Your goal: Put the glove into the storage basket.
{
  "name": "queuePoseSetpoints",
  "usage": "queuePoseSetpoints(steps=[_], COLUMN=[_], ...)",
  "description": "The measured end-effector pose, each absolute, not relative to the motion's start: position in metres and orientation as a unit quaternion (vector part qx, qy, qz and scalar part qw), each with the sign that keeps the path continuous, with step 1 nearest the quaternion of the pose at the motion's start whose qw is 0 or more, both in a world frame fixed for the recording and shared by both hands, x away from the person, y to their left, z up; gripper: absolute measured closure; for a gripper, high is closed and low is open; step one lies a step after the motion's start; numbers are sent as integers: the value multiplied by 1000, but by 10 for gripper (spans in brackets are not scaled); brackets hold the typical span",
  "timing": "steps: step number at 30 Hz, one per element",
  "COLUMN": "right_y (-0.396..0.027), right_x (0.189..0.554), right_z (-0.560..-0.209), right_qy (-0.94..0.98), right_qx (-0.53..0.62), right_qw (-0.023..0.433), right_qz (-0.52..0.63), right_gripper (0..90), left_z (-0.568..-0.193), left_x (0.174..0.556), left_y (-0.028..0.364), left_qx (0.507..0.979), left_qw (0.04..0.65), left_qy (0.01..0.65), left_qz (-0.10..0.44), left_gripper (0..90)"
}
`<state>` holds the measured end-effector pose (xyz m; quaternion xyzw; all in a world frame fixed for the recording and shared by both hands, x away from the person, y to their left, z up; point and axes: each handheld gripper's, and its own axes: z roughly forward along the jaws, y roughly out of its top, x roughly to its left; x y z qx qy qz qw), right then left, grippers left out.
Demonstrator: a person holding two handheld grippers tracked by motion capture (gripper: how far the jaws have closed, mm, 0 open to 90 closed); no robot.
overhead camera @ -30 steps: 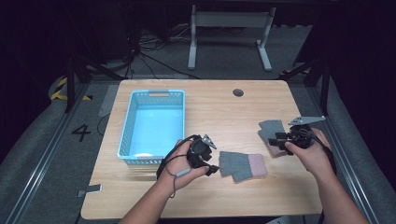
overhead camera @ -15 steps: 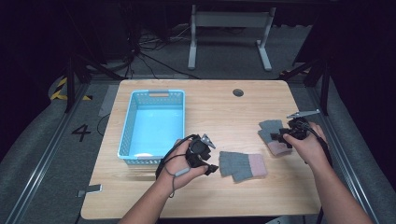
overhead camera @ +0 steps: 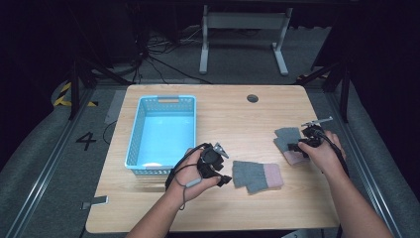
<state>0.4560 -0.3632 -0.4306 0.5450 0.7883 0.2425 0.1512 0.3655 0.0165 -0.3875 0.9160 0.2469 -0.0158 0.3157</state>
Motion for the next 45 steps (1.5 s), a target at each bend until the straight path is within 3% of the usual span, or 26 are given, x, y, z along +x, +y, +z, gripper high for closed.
queuePoseSetpoints(steps=[5, 9, 12, 16, 18, 45], right_y=[-360, -355, -354, -355, -355, -359], right_x=[457, 458, 460, 462, 462, 434], right_z=[-435, -435, -433, -432, -432, -382], right_qy=[783, 783, 782, 784, 784, 777], right_qx=[554, 557, 563, 561, 561, 539], right_qw=[155, 161, 155, 150, 147, 159], right_qz=[238, 223, 217, 220, 221, 284], right_gripper=[434, 495, 566, 751, 774, 790], left_z=[-388, -388, -388, -387, -387, -384], left_x=[365, 365, 364, 364, 365, 364], left_y=[16, 15, 15, 16, 16, 18], left_qx=[916, 918, 917, 917, 917, 916], left_qw=[315, 313, 314, 315, 315, 317], left_qy=[247, 245, 245, 244, 245, 246], left_qz=[-16, -16, -16, -15, -13, -10], left_gripper=[478, 477, 477, 477, 477, 476])
